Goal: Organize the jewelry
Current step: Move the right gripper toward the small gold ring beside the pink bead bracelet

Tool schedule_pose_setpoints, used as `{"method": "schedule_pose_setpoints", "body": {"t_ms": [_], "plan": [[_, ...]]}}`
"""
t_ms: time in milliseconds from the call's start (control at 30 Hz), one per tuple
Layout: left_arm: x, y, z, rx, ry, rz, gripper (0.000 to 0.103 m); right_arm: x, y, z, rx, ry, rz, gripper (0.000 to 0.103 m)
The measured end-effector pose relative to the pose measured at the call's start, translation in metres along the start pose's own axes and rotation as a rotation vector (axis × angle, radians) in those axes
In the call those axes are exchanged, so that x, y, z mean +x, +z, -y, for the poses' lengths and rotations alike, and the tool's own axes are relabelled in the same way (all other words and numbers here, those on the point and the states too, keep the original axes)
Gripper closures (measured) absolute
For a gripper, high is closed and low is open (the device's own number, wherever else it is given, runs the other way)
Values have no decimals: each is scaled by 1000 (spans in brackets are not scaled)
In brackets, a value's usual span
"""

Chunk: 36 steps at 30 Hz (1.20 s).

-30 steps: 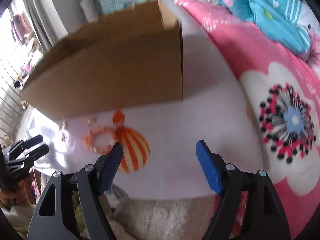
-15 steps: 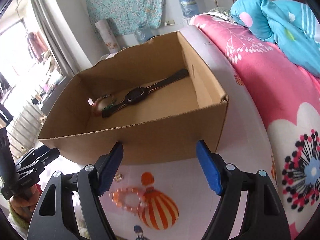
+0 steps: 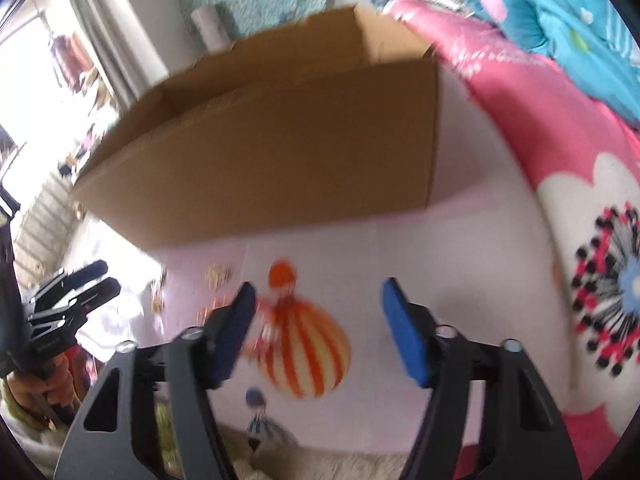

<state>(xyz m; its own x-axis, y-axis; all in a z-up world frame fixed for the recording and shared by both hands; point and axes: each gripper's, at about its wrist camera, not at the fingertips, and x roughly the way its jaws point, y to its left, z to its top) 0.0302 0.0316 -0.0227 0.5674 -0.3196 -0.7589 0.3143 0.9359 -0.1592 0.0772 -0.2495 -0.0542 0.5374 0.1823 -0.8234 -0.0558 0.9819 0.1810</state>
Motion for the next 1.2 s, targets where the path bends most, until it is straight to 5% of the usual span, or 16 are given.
{"method": "schedule_pose_setpoints", "body": {"t_ms": [333,567,667,733,867,933,1033,1200], "plan": [[5,-17,12,56,19,-25,42,20,-12,-42,-223,-117,-48,92],[9,-20,5,35,12,-49,42,15,2,-15,-101,-193,-17,93],[9,-20,2,28,18,-49,42,-3,5,-6,-49,-154,37,82],[9,-20,-2,20,27,-49,42,-20,4,-9,-57,-162,95,58],[9,-21,-4,16,45,-49,37,-37,-6,-30,-120,-94,139,54],[11,-20,-4,16,62,-53,30,-40,-12,-42,-156,-31,119,41],[13,-20,-5,18,93,-68,19,-30,-33,-73,-213,73,46,39],[17,-23,-6,37,125,-81,8,-5,-46,-93,-252,59,-54,27]]}}
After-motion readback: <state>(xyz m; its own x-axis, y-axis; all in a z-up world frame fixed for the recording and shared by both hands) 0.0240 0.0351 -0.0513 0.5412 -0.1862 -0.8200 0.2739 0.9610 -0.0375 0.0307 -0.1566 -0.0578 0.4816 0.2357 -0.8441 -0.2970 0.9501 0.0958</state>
